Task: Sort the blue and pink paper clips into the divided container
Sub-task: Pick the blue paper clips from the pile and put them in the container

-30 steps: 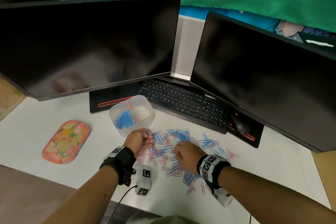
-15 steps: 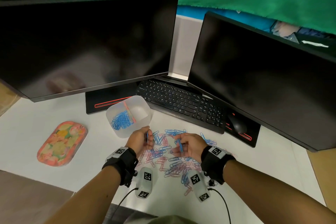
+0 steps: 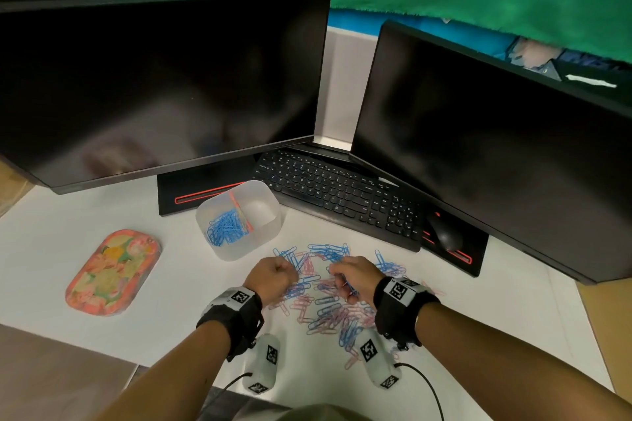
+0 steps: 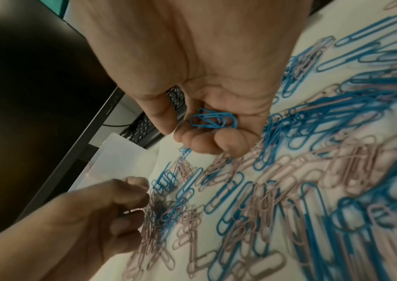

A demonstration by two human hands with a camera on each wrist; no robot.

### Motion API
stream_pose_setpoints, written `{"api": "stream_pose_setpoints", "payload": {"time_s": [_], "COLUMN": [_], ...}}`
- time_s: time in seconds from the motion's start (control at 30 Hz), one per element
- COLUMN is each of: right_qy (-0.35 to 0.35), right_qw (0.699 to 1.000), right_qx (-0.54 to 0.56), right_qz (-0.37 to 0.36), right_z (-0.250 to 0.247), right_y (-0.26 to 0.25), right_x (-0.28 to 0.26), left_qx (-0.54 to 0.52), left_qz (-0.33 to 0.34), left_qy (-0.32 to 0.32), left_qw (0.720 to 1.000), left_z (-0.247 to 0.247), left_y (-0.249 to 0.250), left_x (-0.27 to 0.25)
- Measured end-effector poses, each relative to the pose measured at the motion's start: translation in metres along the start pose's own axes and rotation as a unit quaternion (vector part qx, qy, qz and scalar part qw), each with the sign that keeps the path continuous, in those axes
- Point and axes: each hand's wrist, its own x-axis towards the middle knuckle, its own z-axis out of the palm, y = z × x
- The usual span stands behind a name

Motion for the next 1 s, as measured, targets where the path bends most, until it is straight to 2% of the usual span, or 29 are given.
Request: {"api": "stream_pose_setpoints", "payload": {"time_s": [0.03, 0.1, 0.17, 0.2, 0.37, 0.63, 1.0], "right_qy": [0.003, 0.004, 0.002, 0.0, -0.002, -0.002, -0.009], "right_qw": [1.0, 0.999, 0.999, 0.998, 0.996, 0.996, 0.997], "right_qx": [-0.014, -0.037, -0.049, -0.058, -0.081, -0.08, -0.068], "right_qz": [-0.005, -0.012, -0.016, -0.018, -0.03, -0.035, -0.046], "right_z": [0.0, 0.0, 0.001, 0.001, -0.001, 0.006, 0.02], "right_y": [0.001, 0.001, 0.0, 0.0, -0.002, -0.01, -0.025], "right_x": [0.0, 0.0, -0.001, -0.003, -0.006, -0.005, -0.005], "left_qx": [0.1, 0.283, 0.355, 0.361, 0.334, 0.215, 0.04], "left_qz": [0.042, 0.107, 0.143, 0.147, 0.15, 0.124, 0.078], "left_qy": [0.001, -0.003, -0.007, -0.006, 0.016, 0.053, 0.029], "left_qw": [0.994, 0.953, 0.924, 0.921, 0.93, 0.967, 0.996], "left_z": [0.001, 0.005, 0.008, 0.009, 0.007, -0.003, -0.015], "left_y": [0.0, -0.003, -0.007, -0.007, -0.011, 0.002, 0.006], "left_x": [0.0, -0.001, -0.001, -0.002, -0.002, -0.006, -0.01]}}
